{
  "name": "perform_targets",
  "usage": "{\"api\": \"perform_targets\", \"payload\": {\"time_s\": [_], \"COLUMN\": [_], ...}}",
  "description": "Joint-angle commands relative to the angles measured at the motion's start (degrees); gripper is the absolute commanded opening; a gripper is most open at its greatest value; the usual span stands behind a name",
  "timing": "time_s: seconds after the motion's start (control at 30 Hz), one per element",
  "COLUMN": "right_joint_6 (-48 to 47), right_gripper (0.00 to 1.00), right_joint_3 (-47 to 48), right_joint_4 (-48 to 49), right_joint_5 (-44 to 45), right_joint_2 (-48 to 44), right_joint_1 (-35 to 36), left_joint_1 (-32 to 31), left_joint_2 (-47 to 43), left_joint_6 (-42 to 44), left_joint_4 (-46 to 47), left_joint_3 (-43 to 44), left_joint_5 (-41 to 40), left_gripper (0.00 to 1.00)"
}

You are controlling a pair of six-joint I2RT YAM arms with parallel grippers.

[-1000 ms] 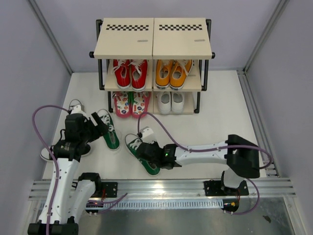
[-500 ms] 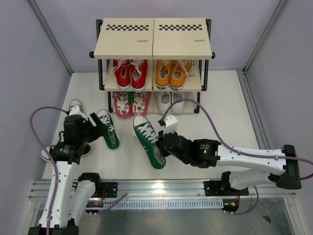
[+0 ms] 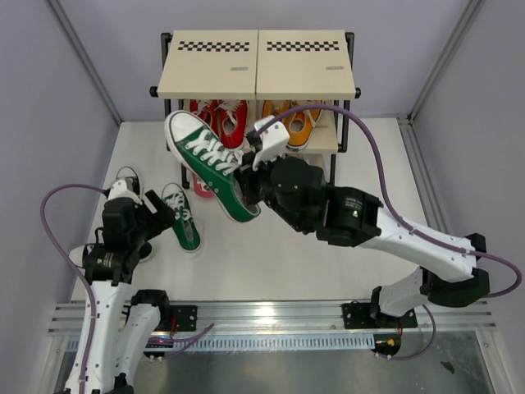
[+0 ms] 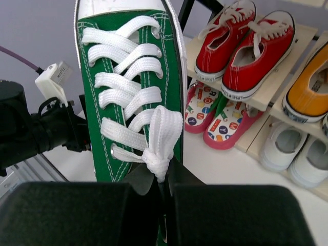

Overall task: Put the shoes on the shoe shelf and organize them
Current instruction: Place the shoe at the shoe shelf.

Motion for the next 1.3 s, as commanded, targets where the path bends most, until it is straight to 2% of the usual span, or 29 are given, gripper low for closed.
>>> {"api": "perform_targets", "payload": {"time_s": [0.0,0.07,0.1,0.13,0.2,0.33,0.47,0.63,0.87,1.07,1.27], "right_joint_6": [-8.9,-9.1,-8.7,-8.3,-9.1,-13.7,-14.4,-17.4,-24.8,-20.5,-16.1], "right_gripper": [0.03,0.03,0.03,0.03,0.03,0.03,0.03,0.03,0.03,0.03,0.03], "right_joint_3": [14.1,21.0,28.1,31.3,37.2,37.8,37.7,38.9,39.6,39.7,42.4], "right_joint_4": [5.3,2.2,-1.8,-3.4,-4.4,0.4,3.1,3.8,8.2,6.1,4.3], "right_joint_5": [0.5,0.1,-0.3,-0.6,2.1,6.1,6.4,9.0,17.0,13.3,10.5], "right_joint_2": [4.8,8.6,12.5,14.1,16.7,15.1,13.0,12.1,12.2,13.4,17.1], "right_joint_1": [-2.9,-6.0,-7.7,-10.8,-12.8,-15.6,-22.9,-28.2,-34.0,-41.9,-46.5], "left_joint_1": [-0.2,-0.1,-0.1,-0.1,-0.1,-0.1,-0.1,-0.1,-0.1,-0.1,-0.1], "left_joint_2": [-2.1,-2.4,-2.4,-2.3,-2.2,-1.9,-1.4,-1.2,-1.1,-0.9,-0.8], "left_joint_6": [-0.7,-0.7,-0.7,-0.7,-0.7,-0.7,-0.6,-0.5,-0.6,-0.7,-0.7], "left_joint_4": [1.4,1.5,1.5,1.5,1.5,1.5,1.5,1.5,1.5,1.5,1.5], "left_joint_3": [-0.5,-0.6,-0.6,-0.6,-0.6,-0.6,-0.6,-0.6,-0.8,-0.8,-0.8], "left_joint_5": [-1.4,-1.3,-1.4,-1.3,-1.5,-1.3,-1.1,-1.2,-1.5,-2.0,-2.7], "left_gripper": [0.8,0.8,0.8,0.8,0.8,0.8,0.81,0.81,0.81,0.81,0.81]}}
